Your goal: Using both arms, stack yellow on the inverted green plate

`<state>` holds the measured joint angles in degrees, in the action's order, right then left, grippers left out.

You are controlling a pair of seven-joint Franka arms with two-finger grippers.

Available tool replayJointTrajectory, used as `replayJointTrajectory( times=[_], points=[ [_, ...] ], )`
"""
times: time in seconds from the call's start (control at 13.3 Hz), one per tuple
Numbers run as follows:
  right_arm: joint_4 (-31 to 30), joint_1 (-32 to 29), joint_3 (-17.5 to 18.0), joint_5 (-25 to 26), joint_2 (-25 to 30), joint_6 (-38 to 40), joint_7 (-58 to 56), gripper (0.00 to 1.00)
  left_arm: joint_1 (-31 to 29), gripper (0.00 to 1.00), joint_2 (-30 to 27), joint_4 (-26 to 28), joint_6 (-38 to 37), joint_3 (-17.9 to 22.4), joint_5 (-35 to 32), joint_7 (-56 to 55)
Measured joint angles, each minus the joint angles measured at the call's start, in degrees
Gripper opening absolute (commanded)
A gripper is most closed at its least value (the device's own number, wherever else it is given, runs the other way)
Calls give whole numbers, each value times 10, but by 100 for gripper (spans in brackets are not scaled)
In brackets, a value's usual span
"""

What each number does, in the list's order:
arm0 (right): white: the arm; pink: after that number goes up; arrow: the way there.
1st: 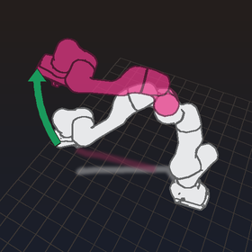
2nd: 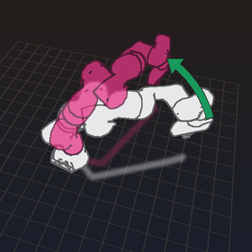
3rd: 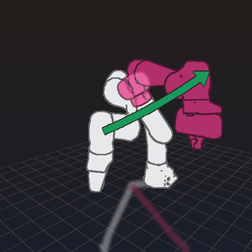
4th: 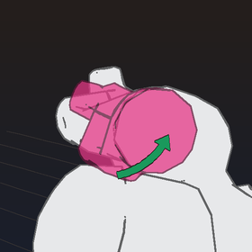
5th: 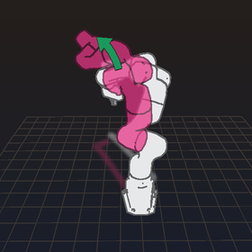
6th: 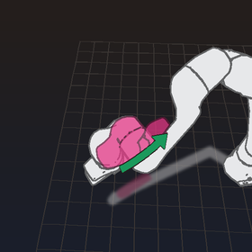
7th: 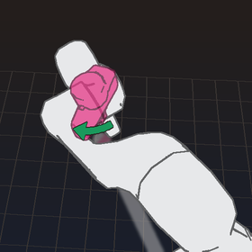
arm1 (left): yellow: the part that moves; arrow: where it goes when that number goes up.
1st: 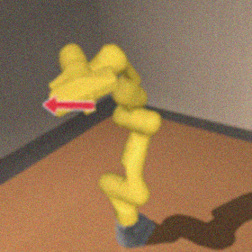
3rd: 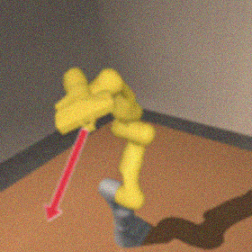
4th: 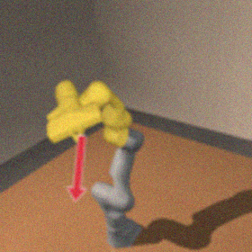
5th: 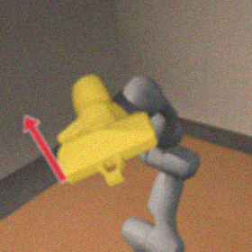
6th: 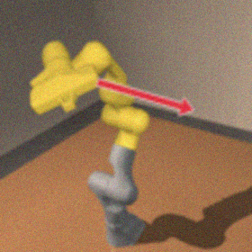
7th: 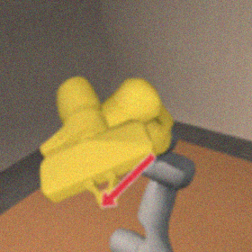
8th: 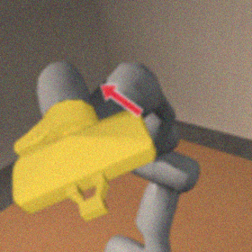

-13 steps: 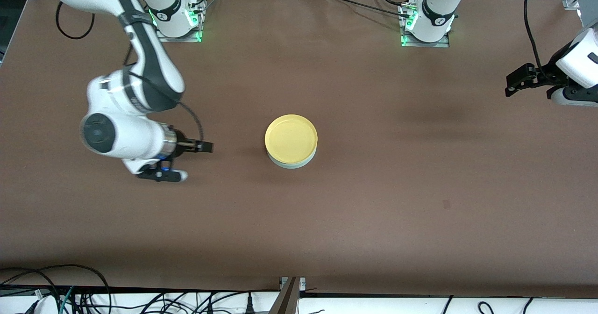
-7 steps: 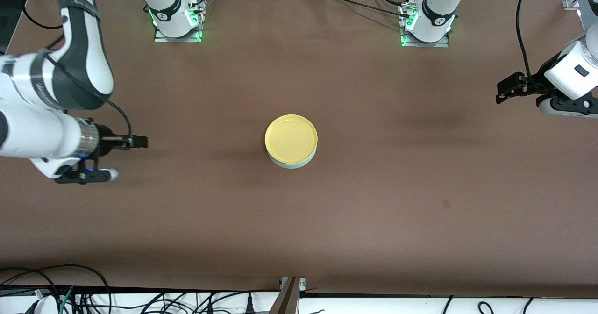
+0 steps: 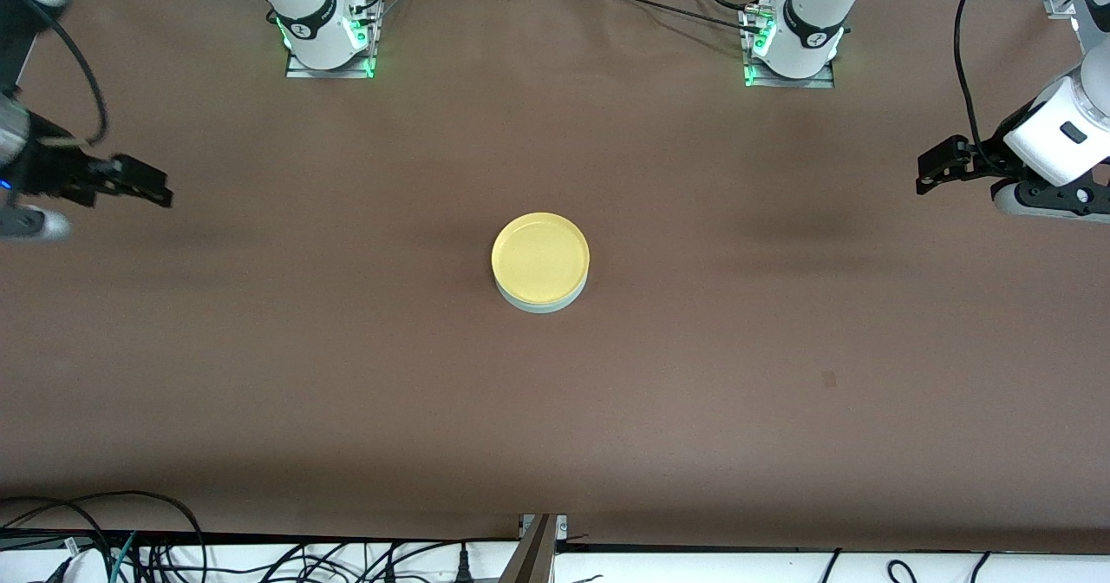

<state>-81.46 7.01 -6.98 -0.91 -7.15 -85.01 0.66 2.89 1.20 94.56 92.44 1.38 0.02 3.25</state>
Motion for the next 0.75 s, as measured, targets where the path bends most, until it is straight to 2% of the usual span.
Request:
replayJointTrajectory(
  times=[0.23, 0.45, 0.75],
  points=[
    [-16, -5, 3, 14, 35, 29, -2, 100, 0, 100, 0, 0, 0, 0, 0, 0],
    [-18, -5, 7, 23, 36, 75, -3, 100, 0, 100, 1, 0, 0, 0, 0, 0],
    [-16, -5, 8, 23, 29, 90, -3, 100, 0, 100, 2, 0, 0, 0, 0, 0]
  ],
)
